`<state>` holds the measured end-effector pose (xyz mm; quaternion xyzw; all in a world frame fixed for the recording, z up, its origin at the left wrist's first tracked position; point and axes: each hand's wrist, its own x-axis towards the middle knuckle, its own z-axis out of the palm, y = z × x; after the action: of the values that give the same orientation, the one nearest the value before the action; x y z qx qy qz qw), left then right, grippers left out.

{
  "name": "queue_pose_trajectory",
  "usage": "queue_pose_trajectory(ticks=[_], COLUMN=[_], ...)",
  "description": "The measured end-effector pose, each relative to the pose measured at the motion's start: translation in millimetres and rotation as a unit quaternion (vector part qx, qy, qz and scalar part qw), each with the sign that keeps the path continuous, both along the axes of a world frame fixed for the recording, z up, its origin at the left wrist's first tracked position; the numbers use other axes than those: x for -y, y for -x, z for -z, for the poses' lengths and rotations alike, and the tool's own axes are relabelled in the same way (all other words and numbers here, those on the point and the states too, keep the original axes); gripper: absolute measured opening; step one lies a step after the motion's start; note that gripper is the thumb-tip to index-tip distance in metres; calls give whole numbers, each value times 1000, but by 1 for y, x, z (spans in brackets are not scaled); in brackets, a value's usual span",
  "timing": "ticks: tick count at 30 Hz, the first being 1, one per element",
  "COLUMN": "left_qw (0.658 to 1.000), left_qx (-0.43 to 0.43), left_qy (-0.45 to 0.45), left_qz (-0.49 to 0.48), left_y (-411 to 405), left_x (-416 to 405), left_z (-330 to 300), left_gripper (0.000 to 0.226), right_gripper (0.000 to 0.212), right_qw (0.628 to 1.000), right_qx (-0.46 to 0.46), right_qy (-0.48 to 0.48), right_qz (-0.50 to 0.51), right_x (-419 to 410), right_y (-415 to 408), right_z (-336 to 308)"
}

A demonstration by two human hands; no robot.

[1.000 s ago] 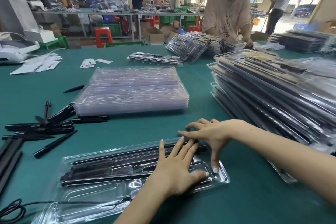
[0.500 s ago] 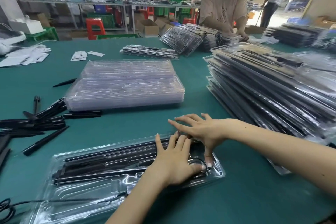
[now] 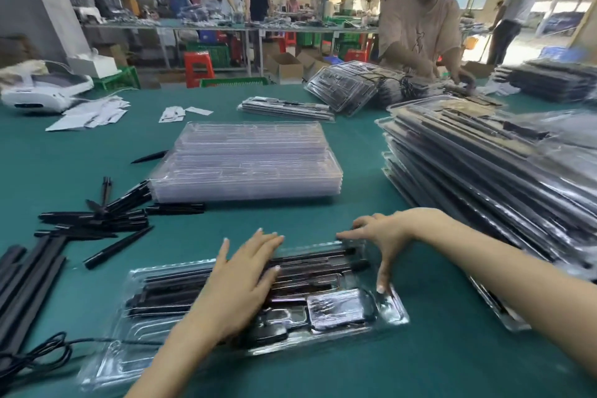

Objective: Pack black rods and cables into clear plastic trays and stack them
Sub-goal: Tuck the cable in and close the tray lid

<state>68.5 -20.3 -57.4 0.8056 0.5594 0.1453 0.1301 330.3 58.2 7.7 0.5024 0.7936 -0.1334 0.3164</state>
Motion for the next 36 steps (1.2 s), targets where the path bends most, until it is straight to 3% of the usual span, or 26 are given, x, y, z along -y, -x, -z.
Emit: queue_pose_trajectory(ticks=[2,4,6,7,10,13,18,23,26,28,31,36], left_qw=[997,994,992,991,989,987,989,992,995,993,991,984], left_qx=[-32,-53,-84,-94,-107,-127,-111,-80,10,71,39,37], left_qy=[-7,8,12,7,-3,-14,-18,-12,42,85,125,170], left_qz=[-68,-94,-95,-97,-100,-96,-93,-98,-88,-47,1,29], left_y=[28,40,41,40,40,43,44,44,45,41,30,30], left_x=[12,24,31,33,34,34,33,33,26,20,11,-2], left_z=[3,4,9,11,18,23,28,28,20,12,5,1], left_gripper=[49,50,52,52,52,52,52,52,58,75,101,95], right_gripper=[107,97,99,104,122,127,122,127,130,127,115,110], right_qw=[998,974,939,939,966,979,980,949,947,951,955,959], right_qx=[-44,-195,-307,-314,-236,-182,-176,-217,-207,-198,-188,-188], right_qy=[-40,-116,-143,-123,-29,-1,-31,-83,-91,-88,-85,-48], right_qz=[2,25,55,69,103,92,90,213,230,222,213,209], right_x=[-5,-1,12,19,31,32,38,59,60,57,55,53], right_y=[17,46,80,95,123,132,130,118,122,127,130,125], right_z=[-13,-14,-1,8,28,36,45,69,70,68,66,60])
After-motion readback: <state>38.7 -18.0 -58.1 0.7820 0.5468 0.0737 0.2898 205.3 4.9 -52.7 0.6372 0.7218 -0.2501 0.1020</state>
